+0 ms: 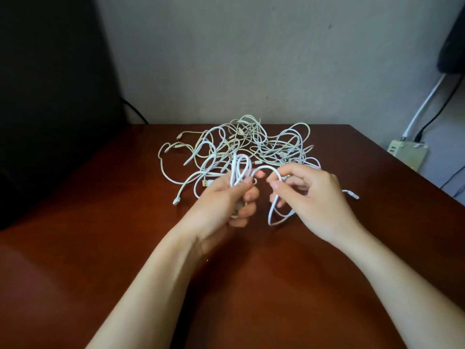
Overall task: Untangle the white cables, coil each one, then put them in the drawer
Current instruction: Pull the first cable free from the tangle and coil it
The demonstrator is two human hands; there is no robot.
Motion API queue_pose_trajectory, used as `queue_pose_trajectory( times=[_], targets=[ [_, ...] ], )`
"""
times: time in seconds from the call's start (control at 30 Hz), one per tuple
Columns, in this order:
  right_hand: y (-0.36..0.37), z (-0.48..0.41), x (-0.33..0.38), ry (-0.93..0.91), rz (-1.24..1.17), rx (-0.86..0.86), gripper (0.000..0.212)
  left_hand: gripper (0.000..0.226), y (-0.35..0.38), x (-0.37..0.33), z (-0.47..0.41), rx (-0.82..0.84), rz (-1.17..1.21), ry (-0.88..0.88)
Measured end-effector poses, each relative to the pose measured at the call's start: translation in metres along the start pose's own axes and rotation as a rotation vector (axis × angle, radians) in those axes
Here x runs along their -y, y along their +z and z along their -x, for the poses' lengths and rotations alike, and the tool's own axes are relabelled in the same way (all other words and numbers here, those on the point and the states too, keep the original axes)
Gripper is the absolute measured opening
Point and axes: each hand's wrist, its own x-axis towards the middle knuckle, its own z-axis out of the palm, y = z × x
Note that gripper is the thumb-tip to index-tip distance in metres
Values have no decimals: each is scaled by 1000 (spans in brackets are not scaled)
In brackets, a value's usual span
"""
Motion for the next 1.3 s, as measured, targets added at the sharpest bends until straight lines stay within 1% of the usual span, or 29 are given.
queue_pose_trajectory(
  times=[0.07, 0.13, 0.23, 0.3, 0.4, 0.6, 0.7, 0.73, 0.83, 0.93, 1.0, 1.03, 1.1, 1.17, 1.23, 1.3],
  targets=[
    [1, 1, 2, 56, -83, 116, 11, 19, -1, -2, -2, -73, 19, 55],
    [1, 2, 4, 110, -163, 241, 8, 19, -2, -3, -3, -130, 29, 100],
    [6, 4, 6, 164, -265, 424, 4, 28, -5, -4, -3, -184, 26, 107],
    [10, 6, 7, 160, -265, 472, 7, 25, -5, -4, -2, -200, 32, 103],
    [13, 7, 9, 130, -189, 432, 9, 25, -5, -2, -2, -214, 24, 100],
    [10, 7, 10, 33, -149, 241, 9, 27, -6, -2, -2, -225, -39, 67],
    [12, 9, 11, -6, -89, 182, 10, 26, -4, 2, -3, -207, -75, 23],
    [12, 9, 10, -24, -63, 168, 11, 24, -3, 3, -3, -191, -76, -2],
    [13, 9, 7, -52, -30, 134, 11, 9, 0, 4, -4, -95, -60, -58],
    [13, 8, 5, -98, 64, 107, 12, 25, 1, 7, -4, -5, -94, -64],
    [15, 8, 2, -123, 111, 69, 20, 34, 3, 9, -4, 33, -155, -45],
    [15, 8, 0, -143, 124, 37, 24, 36, 5, 10, -3, 57, -176, -44],
    [15, 8, -2, -201, 161, -26, 29, 30, 7, 12, -3, 91, -181, -46],
    [15, 8, 0, -253, 196, -63, 26, 28, 9, 13, -2, 104, -162, -53],
    [14, 8, 1, -284, 227, -63, 30, 33, 10, 13, -3, 123, -157, -50],
    [13, 8, -1, -309, 269, -46, 26, 37, 11, 12, -3, 145, -156, -53]
  ],
)
